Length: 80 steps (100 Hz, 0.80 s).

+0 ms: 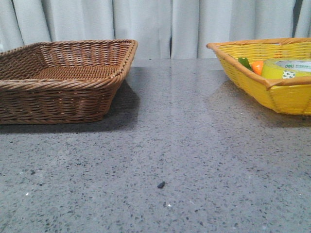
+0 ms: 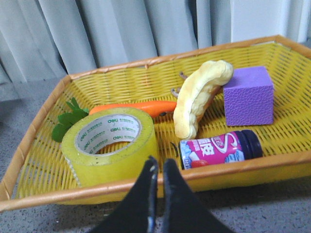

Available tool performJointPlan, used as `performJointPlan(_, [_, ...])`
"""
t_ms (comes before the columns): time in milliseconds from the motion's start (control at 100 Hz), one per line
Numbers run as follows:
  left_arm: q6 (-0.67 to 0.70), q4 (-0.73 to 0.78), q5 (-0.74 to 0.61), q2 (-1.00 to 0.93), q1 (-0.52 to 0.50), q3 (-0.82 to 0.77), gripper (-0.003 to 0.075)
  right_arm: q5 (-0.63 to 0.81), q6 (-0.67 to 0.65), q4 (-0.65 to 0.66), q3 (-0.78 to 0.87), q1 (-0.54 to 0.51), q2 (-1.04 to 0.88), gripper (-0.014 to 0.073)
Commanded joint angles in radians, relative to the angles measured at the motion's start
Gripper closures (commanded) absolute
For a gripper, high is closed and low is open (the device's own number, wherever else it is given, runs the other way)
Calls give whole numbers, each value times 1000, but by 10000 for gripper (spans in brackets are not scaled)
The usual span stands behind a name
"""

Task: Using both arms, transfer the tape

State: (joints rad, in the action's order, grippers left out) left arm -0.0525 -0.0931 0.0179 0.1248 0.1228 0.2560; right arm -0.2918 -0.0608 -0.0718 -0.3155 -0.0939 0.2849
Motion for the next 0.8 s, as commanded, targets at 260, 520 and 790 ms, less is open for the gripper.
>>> performJointPlan(260, [6, -24, -105, 31, 0, 44, 741, 132, 9, -5, -86, -2, 126, 668])
performJointPlan(520, [6, -24, -103, 32, 0, 44, 741, -96, 9, 2, -277, 29, 272, 570])
performJointPlan(790, [6, -24, -101, 32, 0, 44, 741, -302, 27, 4, -489, 148, 503, 214])
